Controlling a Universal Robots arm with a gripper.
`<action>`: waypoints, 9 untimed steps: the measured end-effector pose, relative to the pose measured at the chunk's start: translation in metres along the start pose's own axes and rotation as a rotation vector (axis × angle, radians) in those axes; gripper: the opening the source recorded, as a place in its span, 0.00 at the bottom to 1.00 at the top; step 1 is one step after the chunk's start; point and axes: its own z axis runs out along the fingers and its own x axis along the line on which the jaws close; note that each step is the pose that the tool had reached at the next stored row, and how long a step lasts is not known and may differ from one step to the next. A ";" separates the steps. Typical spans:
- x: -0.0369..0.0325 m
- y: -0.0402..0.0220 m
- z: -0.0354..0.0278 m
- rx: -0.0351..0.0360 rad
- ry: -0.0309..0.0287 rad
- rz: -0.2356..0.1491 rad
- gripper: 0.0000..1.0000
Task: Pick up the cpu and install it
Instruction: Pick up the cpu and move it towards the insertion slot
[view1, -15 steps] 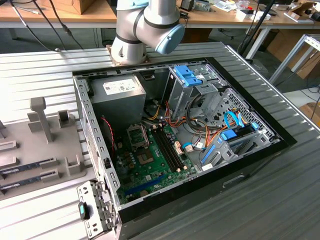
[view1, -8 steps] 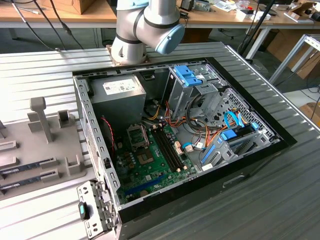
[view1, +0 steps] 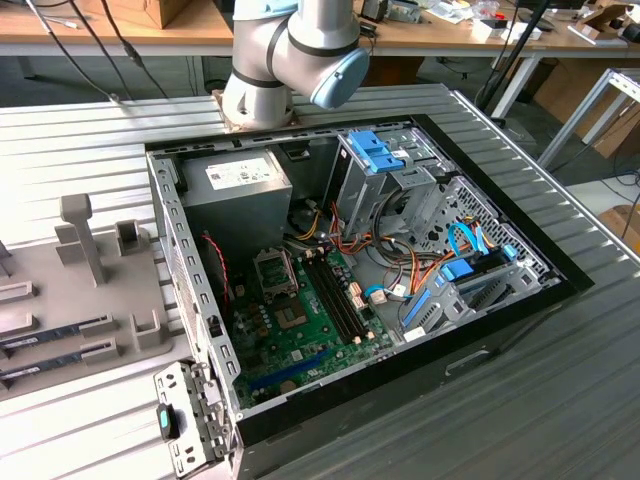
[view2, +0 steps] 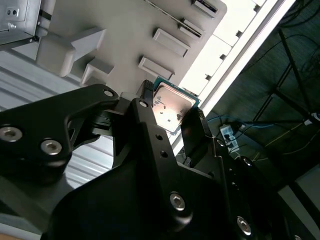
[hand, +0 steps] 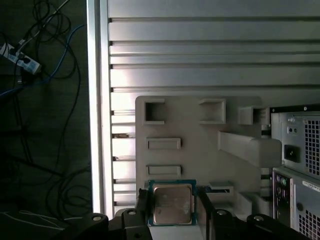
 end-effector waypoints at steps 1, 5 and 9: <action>-0.0001 -0.0001 -0.0020 0.0000 0.0000 0.000 0.47; -0.0003 -0.0004 -0.0093 -0.0001 -0.0001 0.000 0.47; -0.0004 -0.0005 -0.0114 -0.0013 -0.0002 0.000 0.47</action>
